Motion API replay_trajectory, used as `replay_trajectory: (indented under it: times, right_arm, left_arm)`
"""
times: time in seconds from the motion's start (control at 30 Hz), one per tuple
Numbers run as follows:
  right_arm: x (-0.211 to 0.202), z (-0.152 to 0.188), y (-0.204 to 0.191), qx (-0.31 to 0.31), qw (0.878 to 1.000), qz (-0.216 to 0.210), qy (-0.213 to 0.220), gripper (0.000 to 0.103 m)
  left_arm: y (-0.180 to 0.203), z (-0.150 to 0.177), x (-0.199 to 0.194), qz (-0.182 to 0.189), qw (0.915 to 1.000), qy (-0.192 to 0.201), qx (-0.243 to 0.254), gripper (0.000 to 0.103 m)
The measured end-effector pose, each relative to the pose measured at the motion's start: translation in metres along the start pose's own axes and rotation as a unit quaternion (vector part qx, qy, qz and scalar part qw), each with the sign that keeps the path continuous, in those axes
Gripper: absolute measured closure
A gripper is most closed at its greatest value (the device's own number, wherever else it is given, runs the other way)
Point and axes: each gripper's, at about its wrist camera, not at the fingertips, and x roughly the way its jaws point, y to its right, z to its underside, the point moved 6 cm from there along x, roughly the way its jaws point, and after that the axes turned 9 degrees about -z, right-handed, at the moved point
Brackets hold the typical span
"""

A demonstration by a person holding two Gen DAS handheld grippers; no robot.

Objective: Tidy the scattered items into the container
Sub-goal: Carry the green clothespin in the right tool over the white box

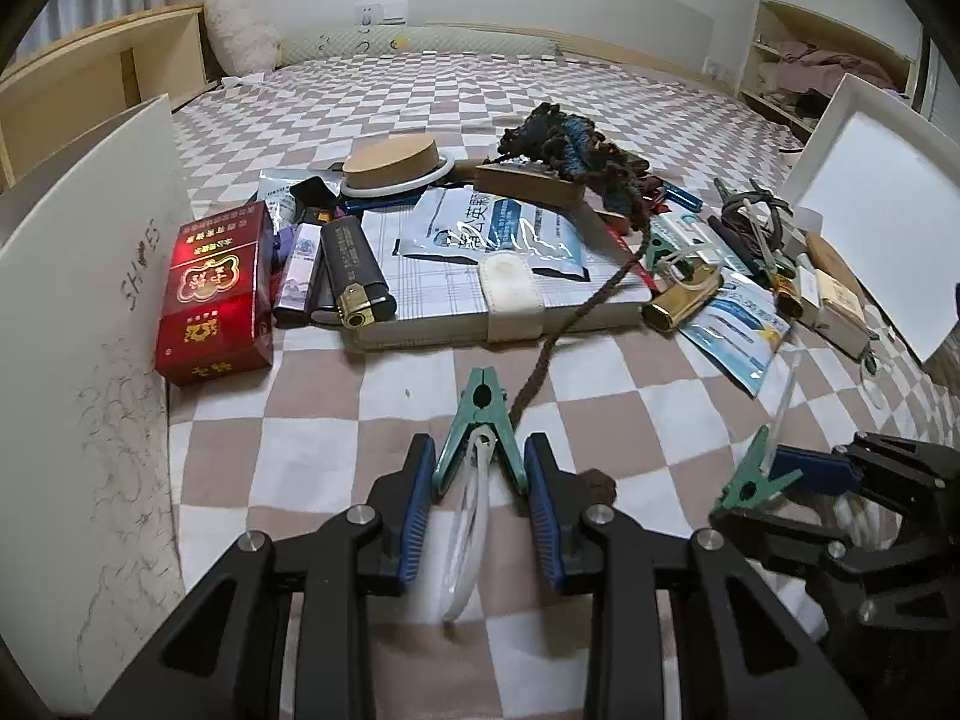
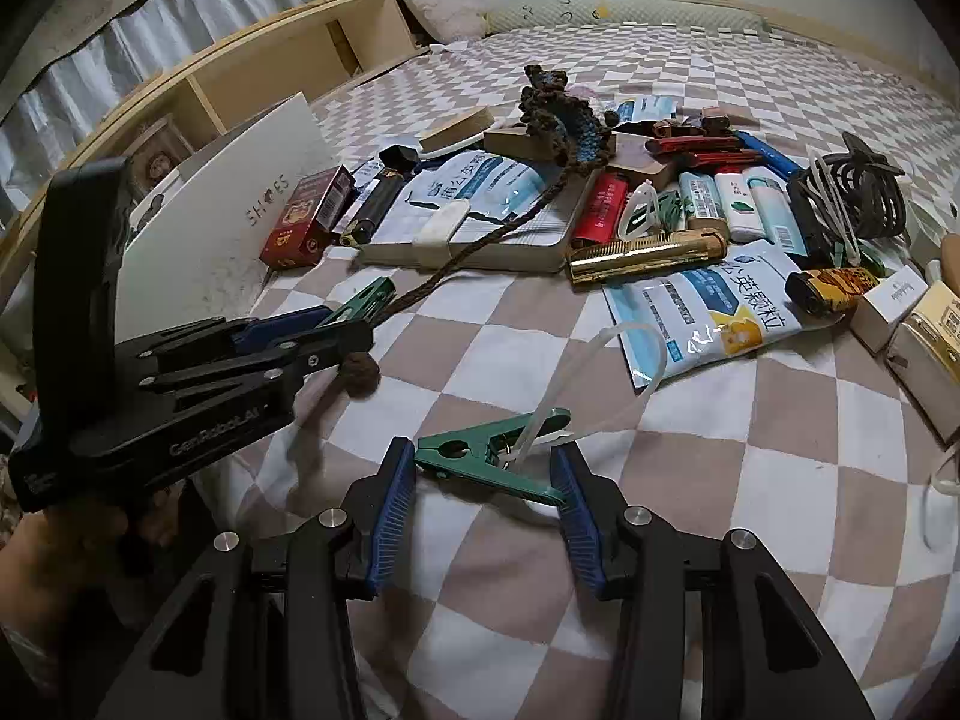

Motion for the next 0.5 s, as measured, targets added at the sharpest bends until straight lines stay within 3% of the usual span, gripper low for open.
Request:
replay_trajectory:
  times: [0.5]
  right_arm:
    - [-0.028,-0.027,-0.01,-0.003,0.999,0.011,0.036,0.055]
  left_arm:
    - [-0.008,-0.029,-0.047,-0.007,0.9987,0.051,0.005,0.073]
